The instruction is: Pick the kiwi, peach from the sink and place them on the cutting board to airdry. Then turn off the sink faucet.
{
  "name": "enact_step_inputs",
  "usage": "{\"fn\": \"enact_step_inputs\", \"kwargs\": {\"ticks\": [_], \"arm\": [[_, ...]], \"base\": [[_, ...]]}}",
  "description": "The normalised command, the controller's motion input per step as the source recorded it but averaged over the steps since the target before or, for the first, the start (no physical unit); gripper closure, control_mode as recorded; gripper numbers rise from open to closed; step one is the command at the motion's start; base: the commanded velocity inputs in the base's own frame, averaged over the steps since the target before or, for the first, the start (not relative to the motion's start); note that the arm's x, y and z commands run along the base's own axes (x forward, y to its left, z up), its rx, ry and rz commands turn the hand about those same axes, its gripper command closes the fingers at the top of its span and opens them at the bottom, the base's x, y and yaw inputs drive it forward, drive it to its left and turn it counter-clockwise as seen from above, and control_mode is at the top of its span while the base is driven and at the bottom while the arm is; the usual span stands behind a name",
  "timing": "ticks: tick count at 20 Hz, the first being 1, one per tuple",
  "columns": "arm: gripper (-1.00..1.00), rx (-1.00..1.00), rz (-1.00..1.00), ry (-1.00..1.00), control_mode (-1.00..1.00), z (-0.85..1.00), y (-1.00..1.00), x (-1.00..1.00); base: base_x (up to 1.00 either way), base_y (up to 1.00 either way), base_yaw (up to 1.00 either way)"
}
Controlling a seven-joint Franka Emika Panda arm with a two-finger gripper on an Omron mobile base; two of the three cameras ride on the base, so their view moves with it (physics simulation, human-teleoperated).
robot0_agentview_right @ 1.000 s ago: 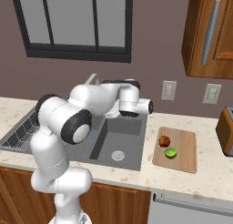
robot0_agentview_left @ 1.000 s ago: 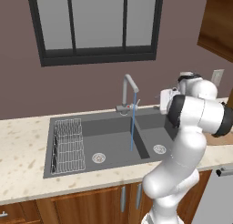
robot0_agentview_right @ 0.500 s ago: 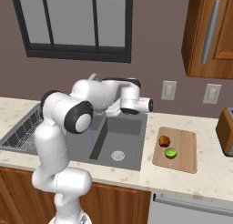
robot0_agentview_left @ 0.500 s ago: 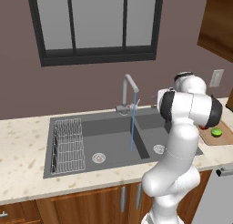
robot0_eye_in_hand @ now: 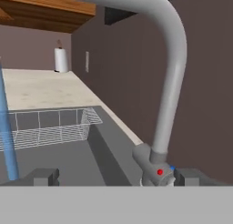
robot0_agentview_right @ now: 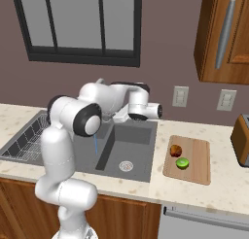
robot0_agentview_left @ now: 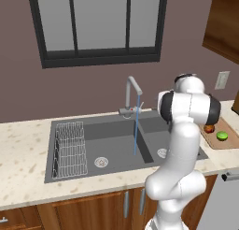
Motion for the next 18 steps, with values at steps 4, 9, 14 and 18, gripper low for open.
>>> {"fn": "enact_step_inputs", "kwargs": {"ticks": [4, 9, 14, 18], "arm": [[-1.00, 0.00, 0.00, 0.01, -1.00, -0.14, 0.08, 0.25], [-1.00, 0.00, 0.00, 0.01, -1.00, -0.14, 0.04, 0.25], [-1.00, 0.00, 0.00, 0.01, -1.00, -0.13, 0.02, 0.24], [-1.00, 0.00, 0.00, 0.02, -1.00, -0.13, 0.00, 0.24]], "base": [[0.00, 0.00, 0.00], [0.00, 0.00, 0.00], [0.00, 0.00, 0.00], [0.00, 0.00, 0.00]]}}
